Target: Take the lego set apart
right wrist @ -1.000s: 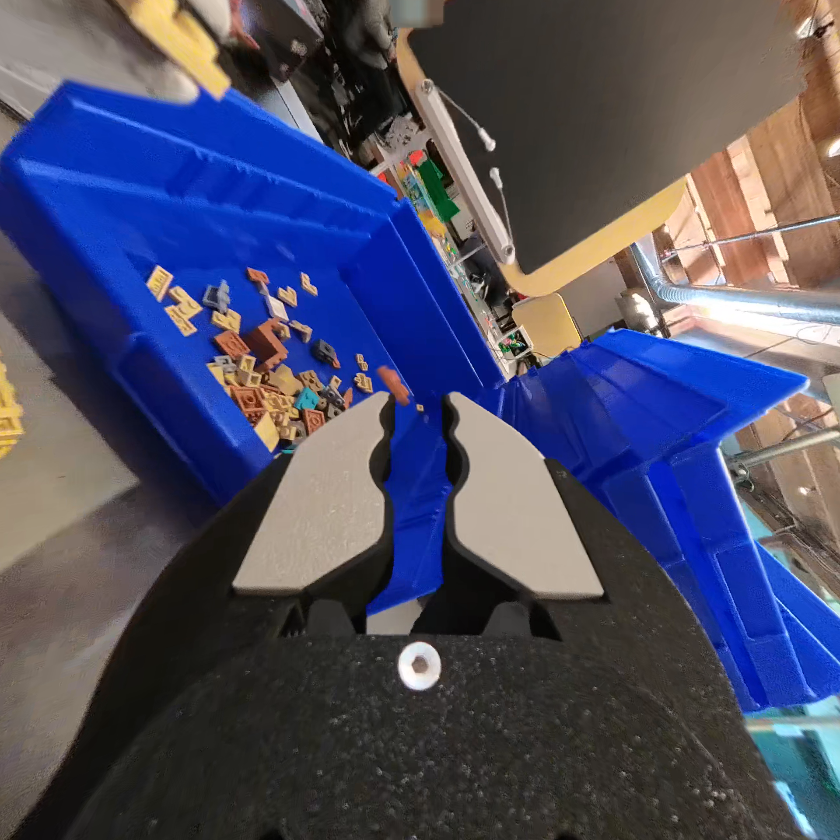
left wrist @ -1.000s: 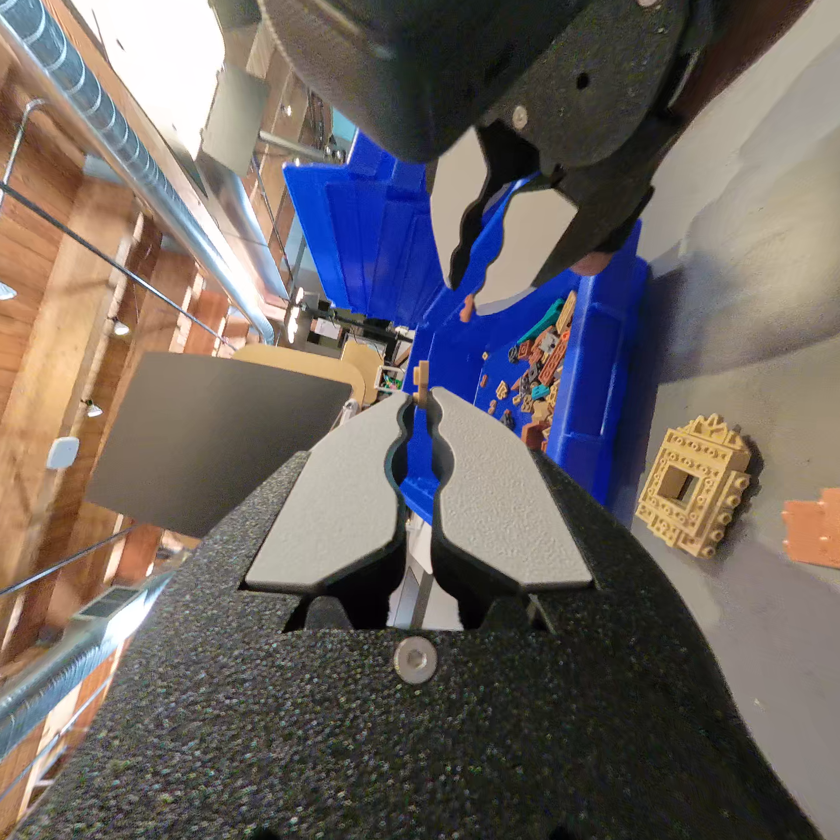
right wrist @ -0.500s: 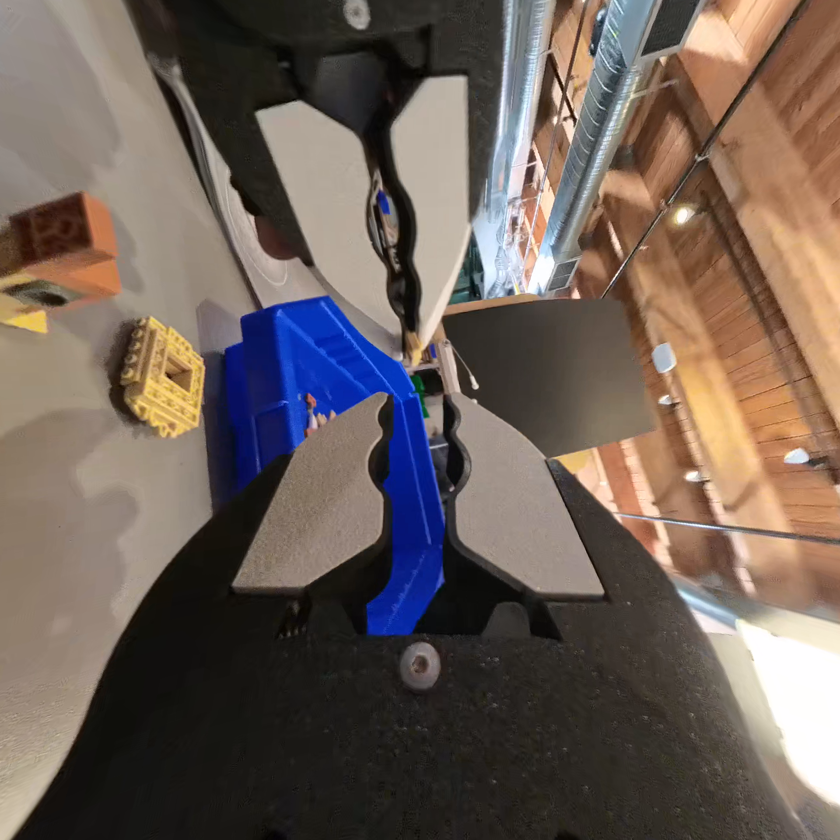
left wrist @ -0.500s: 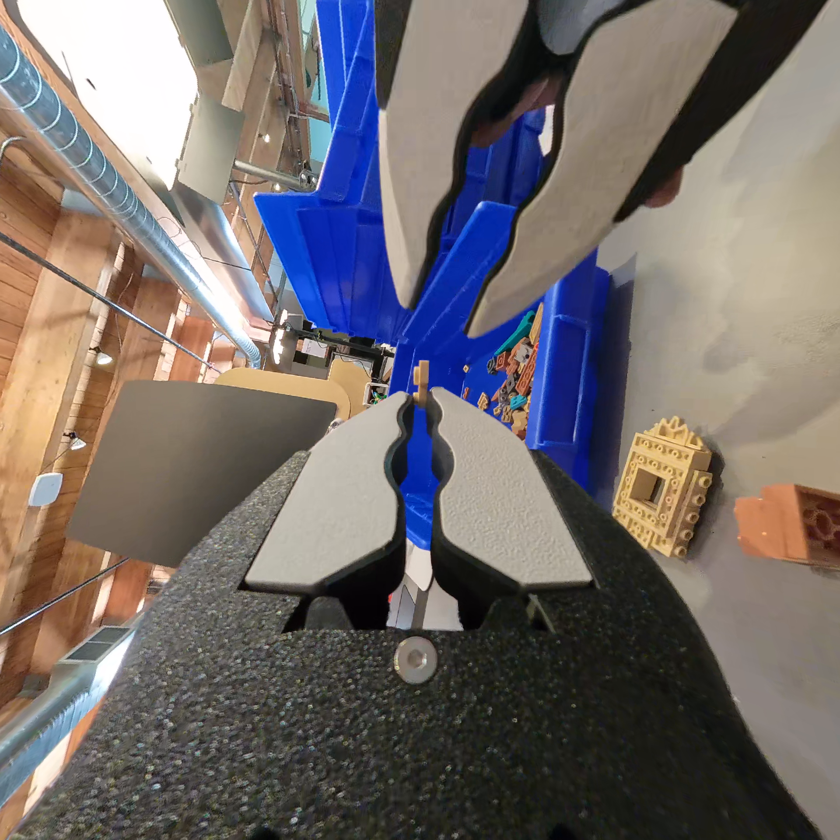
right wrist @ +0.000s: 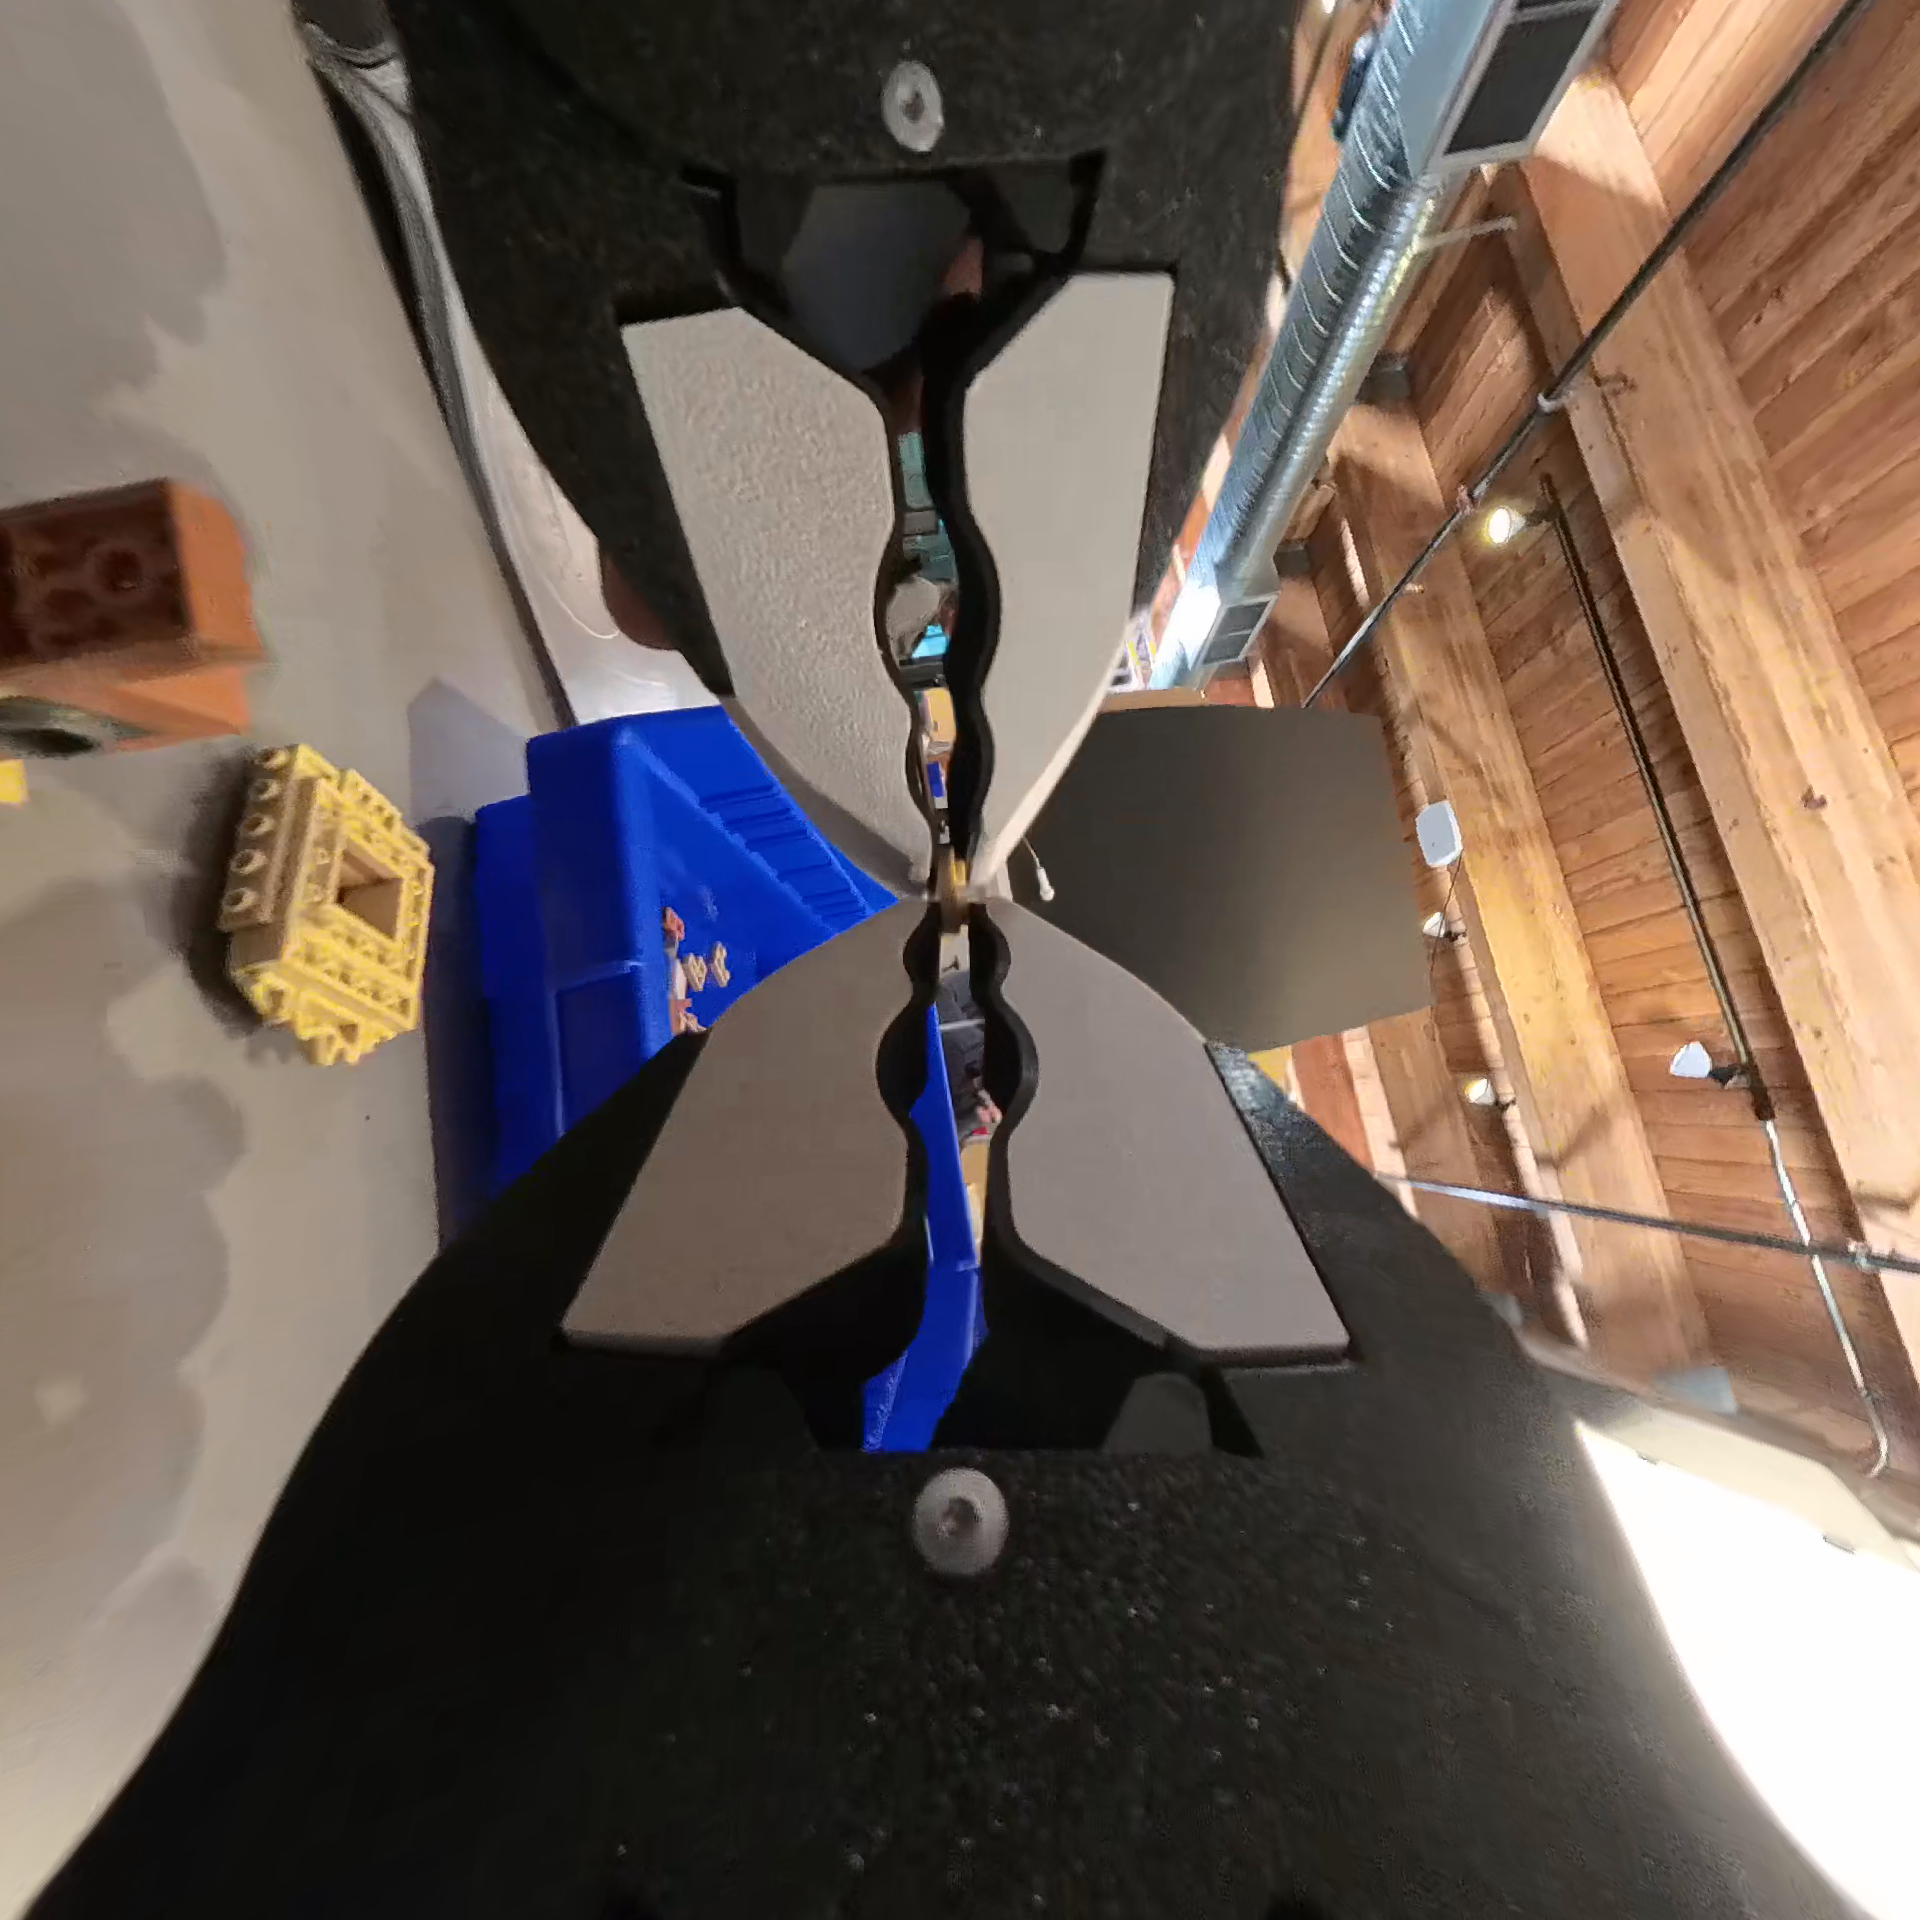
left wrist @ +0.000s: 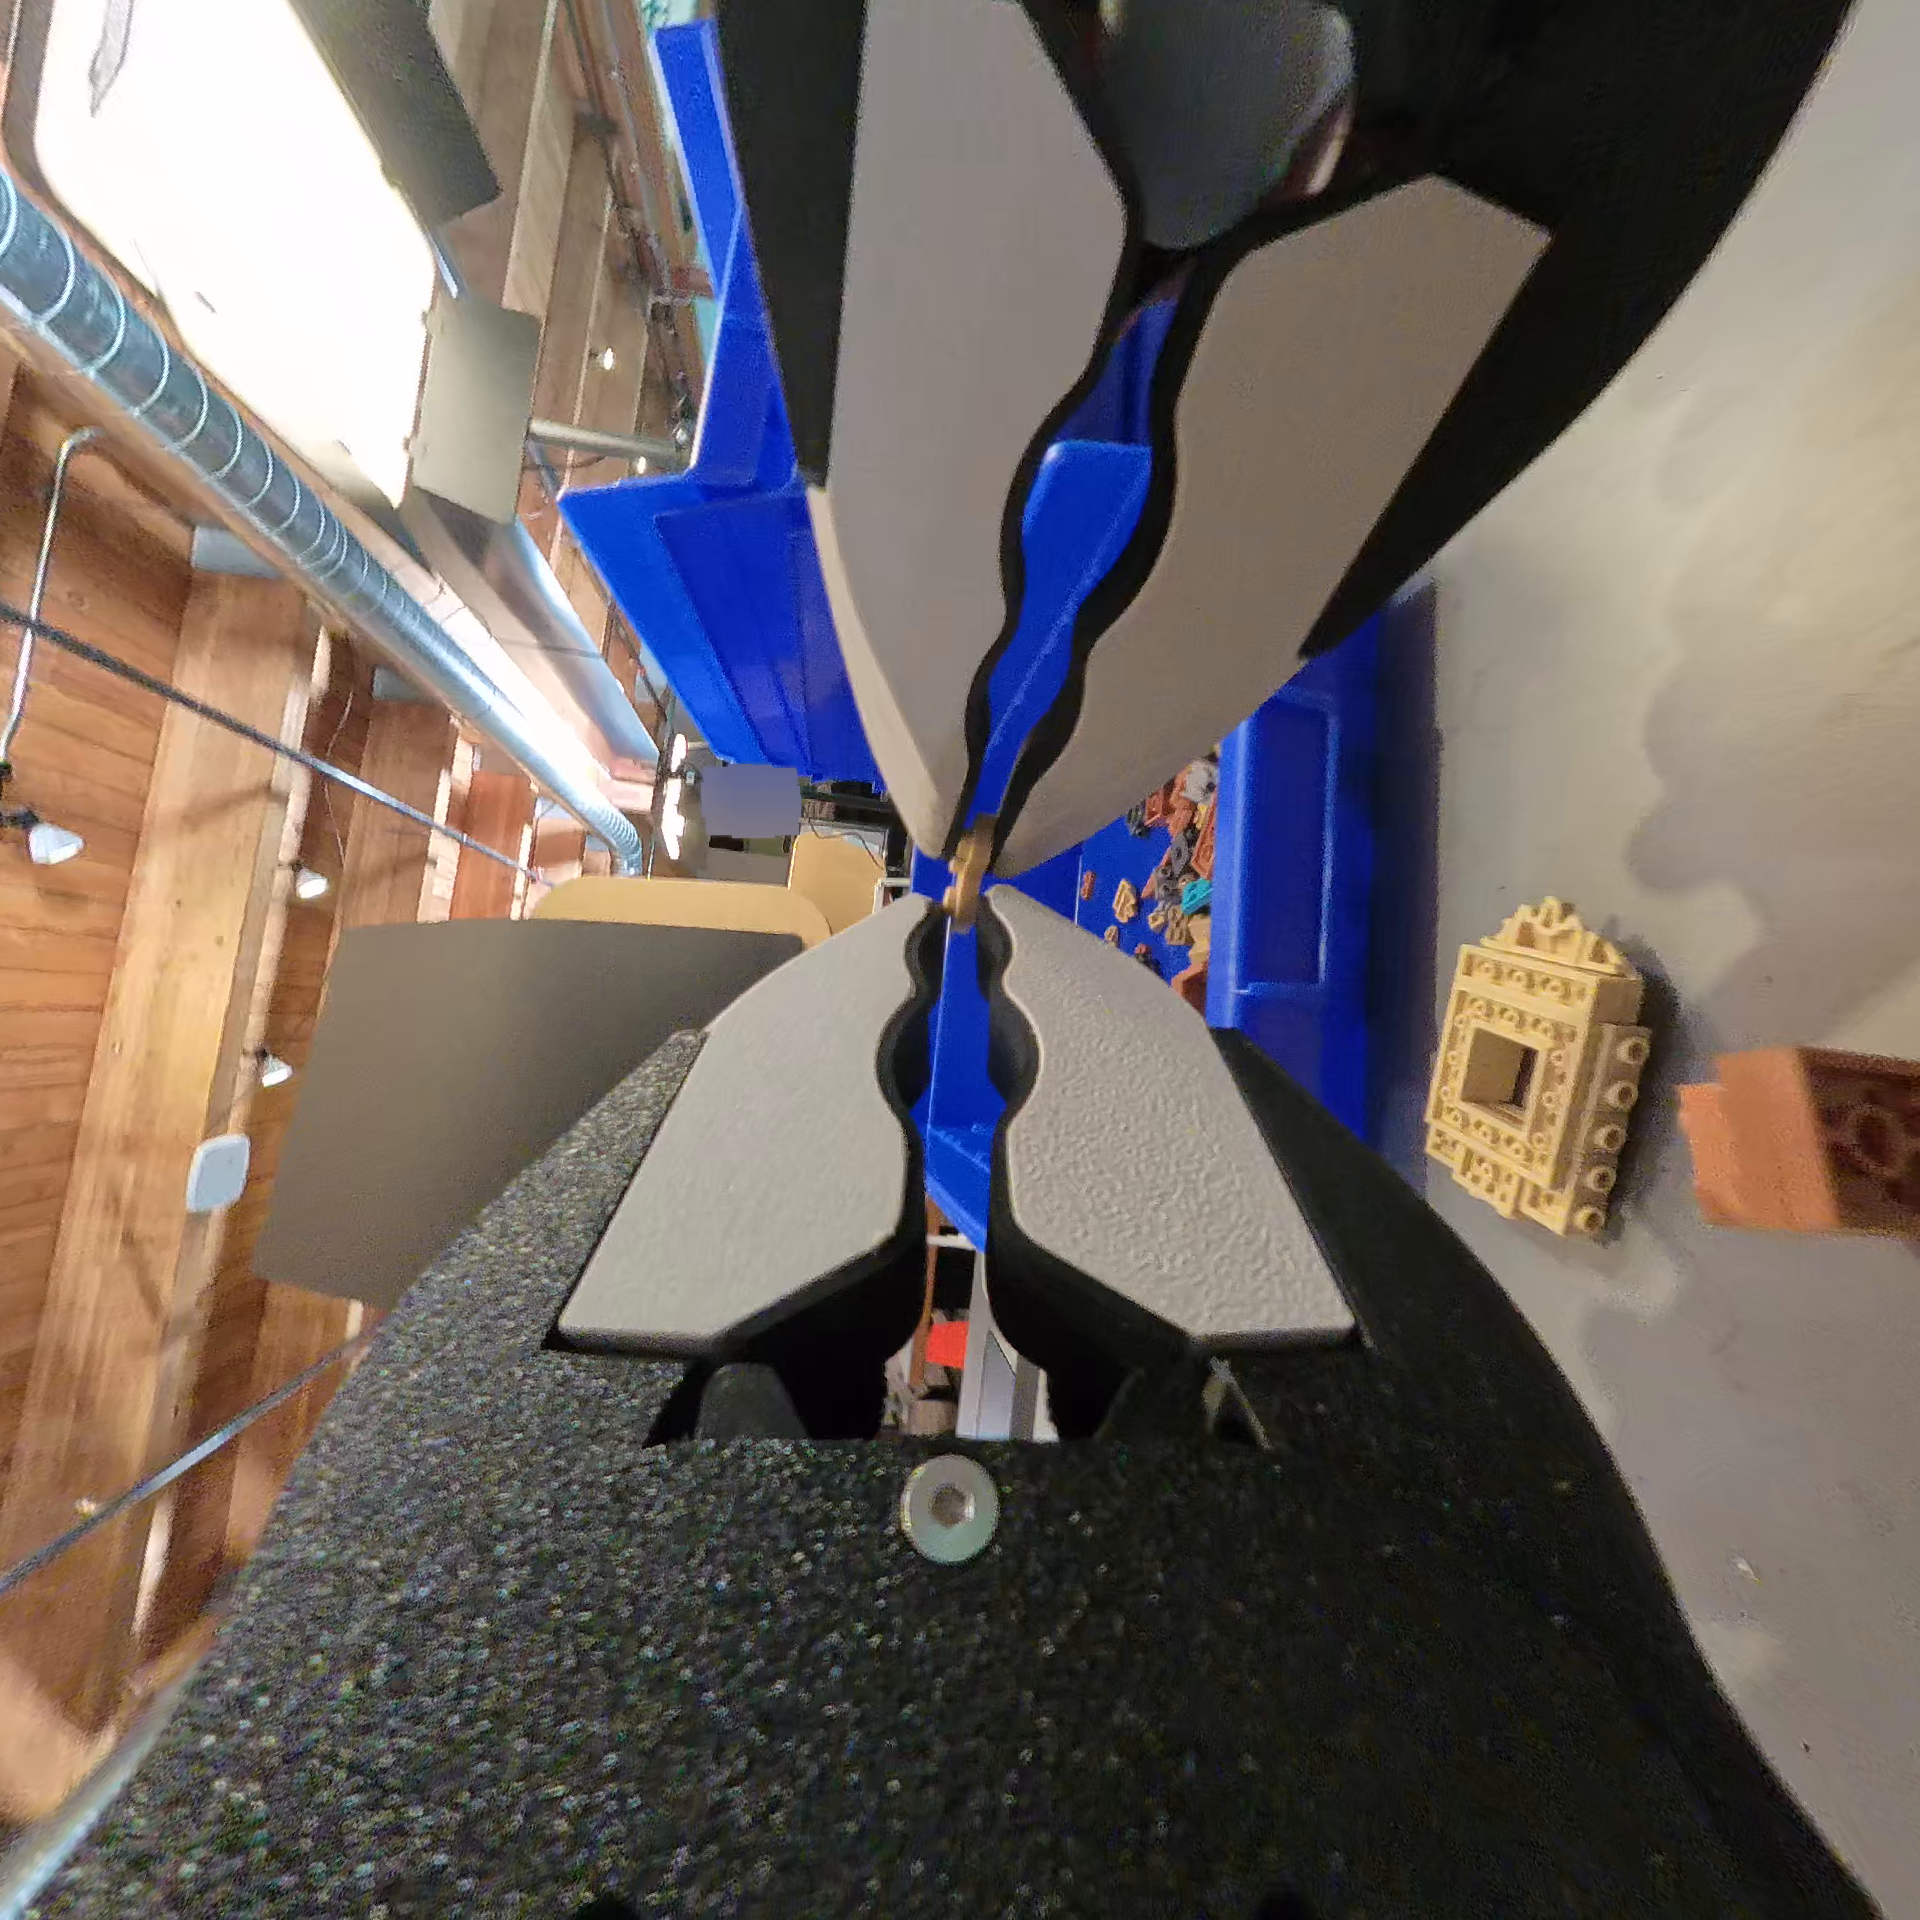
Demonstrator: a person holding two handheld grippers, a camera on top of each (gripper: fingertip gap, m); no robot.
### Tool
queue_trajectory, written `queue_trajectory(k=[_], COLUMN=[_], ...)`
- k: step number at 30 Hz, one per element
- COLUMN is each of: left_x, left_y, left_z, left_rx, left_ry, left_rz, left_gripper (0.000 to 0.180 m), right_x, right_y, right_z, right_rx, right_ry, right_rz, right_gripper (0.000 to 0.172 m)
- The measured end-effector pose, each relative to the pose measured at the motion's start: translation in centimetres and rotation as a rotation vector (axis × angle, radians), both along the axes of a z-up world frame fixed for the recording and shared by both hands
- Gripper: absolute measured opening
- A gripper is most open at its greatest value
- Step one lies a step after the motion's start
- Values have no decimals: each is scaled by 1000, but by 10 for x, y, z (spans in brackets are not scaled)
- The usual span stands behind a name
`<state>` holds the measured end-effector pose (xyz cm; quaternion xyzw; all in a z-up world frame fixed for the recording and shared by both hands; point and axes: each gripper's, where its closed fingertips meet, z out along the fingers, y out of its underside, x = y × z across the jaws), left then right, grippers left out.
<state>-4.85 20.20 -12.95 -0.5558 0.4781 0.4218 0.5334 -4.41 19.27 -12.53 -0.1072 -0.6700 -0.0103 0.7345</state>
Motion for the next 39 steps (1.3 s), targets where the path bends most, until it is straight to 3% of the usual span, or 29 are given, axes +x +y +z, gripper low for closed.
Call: queue_trajectory(k=[4,7,10,13,18,21,27,31,35,39], left_x=[-22,-36,-44,-46,-48,-46,-44,-43,-40,-33], left_y=[2,1,0,0,-2,-2,-1,0,1,1], left_z=[15,22,25,26,30,32,27,23,18,10], left_rx=[44,56,57,53,53,46,19,2,-25,-97], left_ry=[-119,-223,-273,-311,-394,-443,-448,-437,-430,-488], left_rz=[91,135,158,163,154,139,130,130,119,76], left_gripper=[6,6,6,6,5,5,5,5,5,5], right_x=[-9,-15,-12,-7,9,20,24,18,10,13], right_y=[41,87,92,78,-18,-54,-74,-78,-73,-65], right_z=[11,-7,-17,-14,-33,-44,-53,-68,-84,-65], right_rx=[-119,-286,-369,-447,-722,-822,-862,-817,-704,-662], right_ry=[77,32,-2,-36,-322,-469,-573,-619,-626,-525], right_rz=[-163,-358,-345,-271,210,354,410,357,271,324], right_gripper=[4,18,21,23,22,26,31,31,14,9])
